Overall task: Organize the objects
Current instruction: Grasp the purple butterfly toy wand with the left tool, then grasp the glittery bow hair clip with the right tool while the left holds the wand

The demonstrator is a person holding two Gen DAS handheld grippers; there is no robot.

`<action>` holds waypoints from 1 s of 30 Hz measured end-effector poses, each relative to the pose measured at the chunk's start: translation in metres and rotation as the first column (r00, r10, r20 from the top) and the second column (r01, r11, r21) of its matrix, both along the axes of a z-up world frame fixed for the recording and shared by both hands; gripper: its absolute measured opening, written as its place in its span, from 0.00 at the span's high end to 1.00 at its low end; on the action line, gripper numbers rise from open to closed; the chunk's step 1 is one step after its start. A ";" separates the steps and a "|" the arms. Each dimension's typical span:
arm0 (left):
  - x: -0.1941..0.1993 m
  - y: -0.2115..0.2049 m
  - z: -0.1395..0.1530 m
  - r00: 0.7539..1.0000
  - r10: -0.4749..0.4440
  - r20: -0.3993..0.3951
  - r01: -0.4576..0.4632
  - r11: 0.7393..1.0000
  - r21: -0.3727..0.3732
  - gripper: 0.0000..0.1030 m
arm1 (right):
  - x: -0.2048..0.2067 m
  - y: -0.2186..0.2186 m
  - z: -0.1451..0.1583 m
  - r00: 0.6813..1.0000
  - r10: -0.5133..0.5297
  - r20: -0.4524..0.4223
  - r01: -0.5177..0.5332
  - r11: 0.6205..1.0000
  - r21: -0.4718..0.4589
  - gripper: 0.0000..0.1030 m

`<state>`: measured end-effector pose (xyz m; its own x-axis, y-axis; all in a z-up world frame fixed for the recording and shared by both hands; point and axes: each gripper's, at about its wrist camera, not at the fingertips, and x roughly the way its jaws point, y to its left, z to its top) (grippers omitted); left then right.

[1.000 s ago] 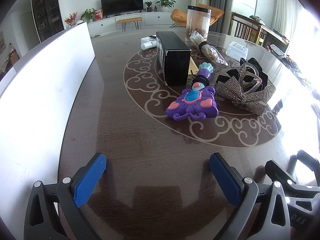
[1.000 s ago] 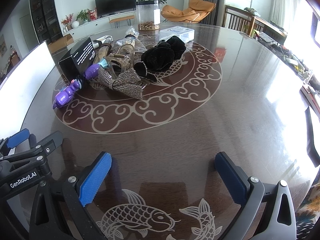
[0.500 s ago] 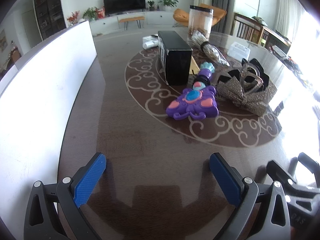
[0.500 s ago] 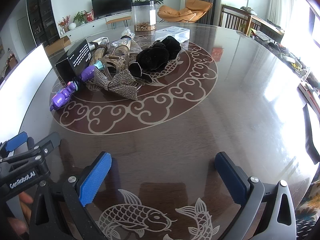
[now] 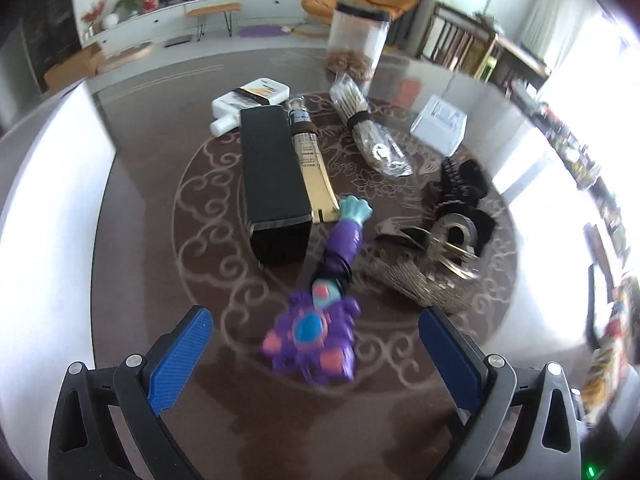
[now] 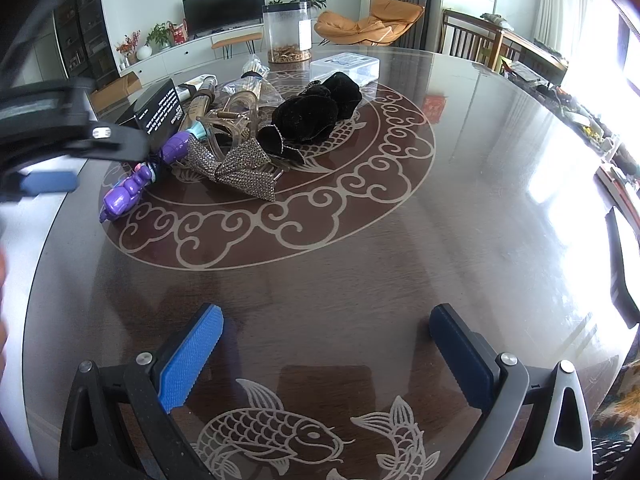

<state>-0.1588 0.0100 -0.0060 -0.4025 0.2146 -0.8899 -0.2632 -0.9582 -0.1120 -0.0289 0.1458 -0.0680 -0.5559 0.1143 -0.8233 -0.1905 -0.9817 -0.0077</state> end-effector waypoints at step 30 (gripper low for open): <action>0.112 -0.056 -0.026 0.995 0.074 -0.063 -0.072 0.997 0.037 0.65 | -0.021 0.048 0.026 0.985 0.126 -0.113 -0.159 0.919 -0.359 0.00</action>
